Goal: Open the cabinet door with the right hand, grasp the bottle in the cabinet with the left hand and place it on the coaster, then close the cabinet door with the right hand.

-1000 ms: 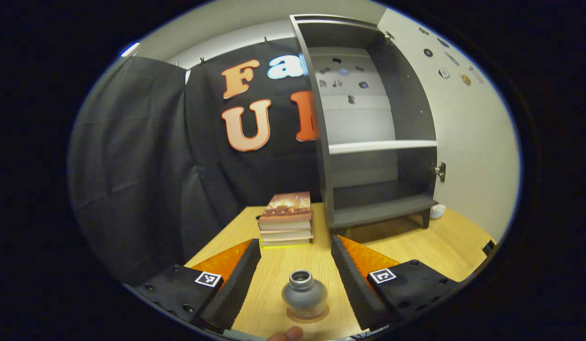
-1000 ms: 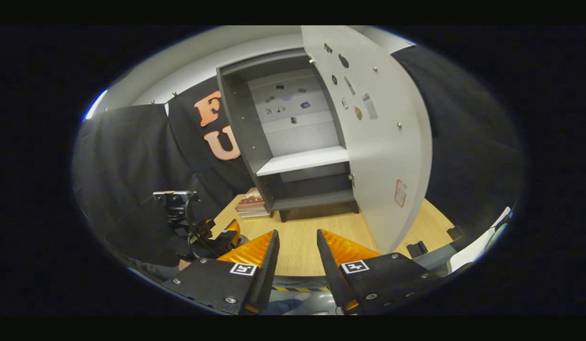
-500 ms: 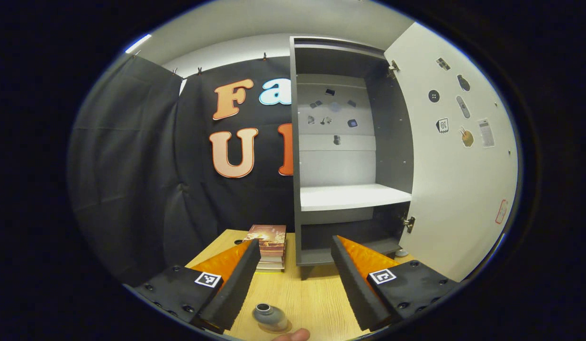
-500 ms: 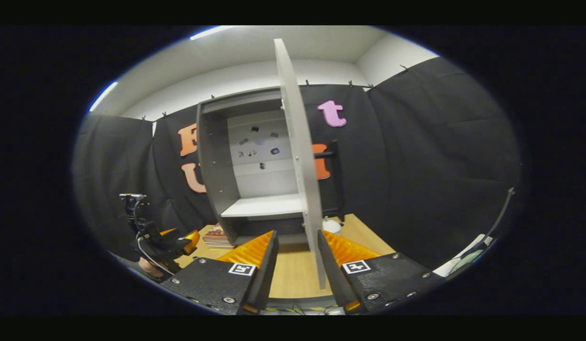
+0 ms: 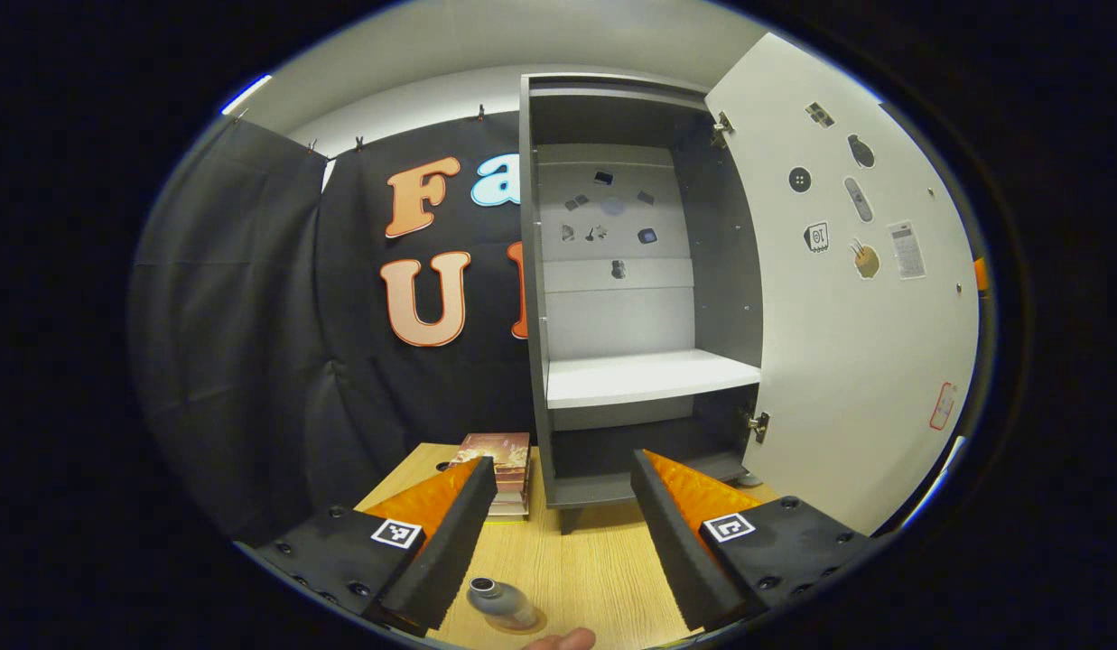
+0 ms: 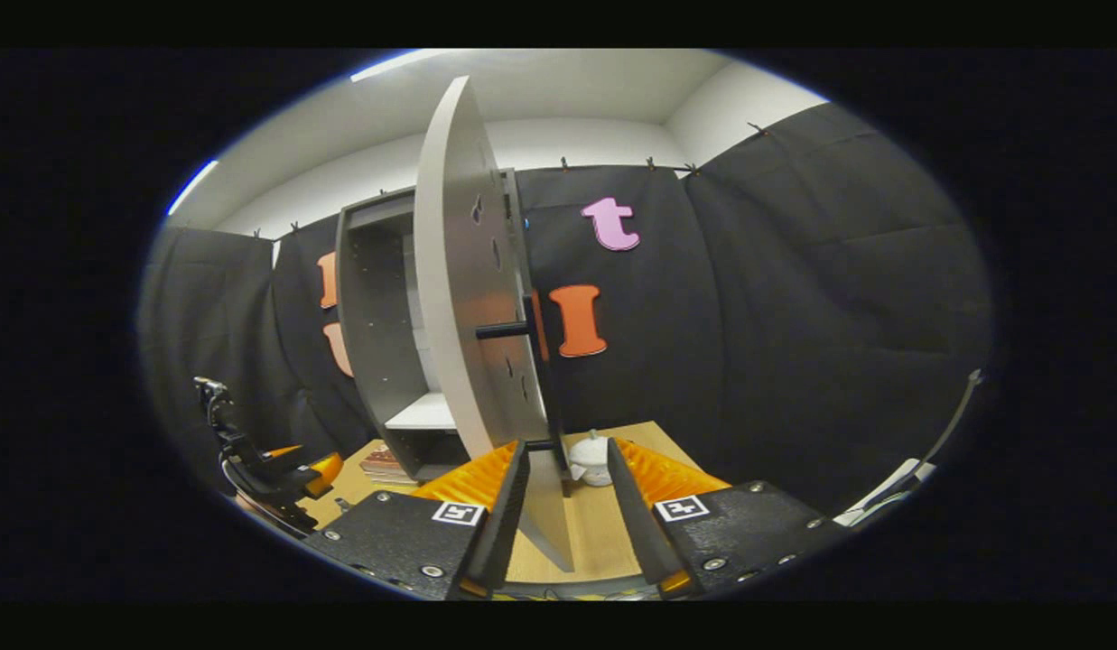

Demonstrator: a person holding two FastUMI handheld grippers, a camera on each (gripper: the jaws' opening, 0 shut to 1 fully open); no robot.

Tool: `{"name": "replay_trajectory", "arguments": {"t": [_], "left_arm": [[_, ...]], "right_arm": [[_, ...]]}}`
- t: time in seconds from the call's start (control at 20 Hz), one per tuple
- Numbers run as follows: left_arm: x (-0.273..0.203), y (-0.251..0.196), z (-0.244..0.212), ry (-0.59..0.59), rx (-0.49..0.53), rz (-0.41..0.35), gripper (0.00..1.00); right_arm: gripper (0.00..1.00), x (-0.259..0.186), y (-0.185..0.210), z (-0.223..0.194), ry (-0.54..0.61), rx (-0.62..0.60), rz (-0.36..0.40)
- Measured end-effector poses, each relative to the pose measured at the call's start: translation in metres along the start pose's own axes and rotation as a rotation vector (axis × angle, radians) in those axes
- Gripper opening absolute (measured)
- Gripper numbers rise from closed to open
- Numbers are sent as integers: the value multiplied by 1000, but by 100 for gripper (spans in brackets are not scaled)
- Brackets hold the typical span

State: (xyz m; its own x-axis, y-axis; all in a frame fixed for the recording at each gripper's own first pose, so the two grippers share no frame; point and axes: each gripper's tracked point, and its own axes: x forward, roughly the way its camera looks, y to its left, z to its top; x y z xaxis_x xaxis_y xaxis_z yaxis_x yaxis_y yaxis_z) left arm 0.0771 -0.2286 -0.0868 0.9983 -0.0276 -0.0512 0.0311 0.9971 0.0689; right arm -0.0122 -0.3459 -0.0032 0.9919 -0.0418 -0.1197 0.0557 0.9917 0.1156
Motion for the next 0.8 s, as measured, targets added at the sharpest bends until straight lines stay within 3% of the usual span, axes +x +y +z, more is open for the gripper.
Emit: {"name": "replay_trajectory", "arguments": {"t": [0.35, 0.5, 0.8], "left_arm": [[11, 31, -8, 25, 13, 51, 98], [14, 48, -10, 30, 13, 73, 94], [15, 83, -21, 58, 3, 120, 98]], "right_arm": [[54, -7, 31, -5, -3, -17, 40], [54, 4, 59, -17, -3, -23, 93], [55, 18, 114, -26, 18, -18, 224]]}}
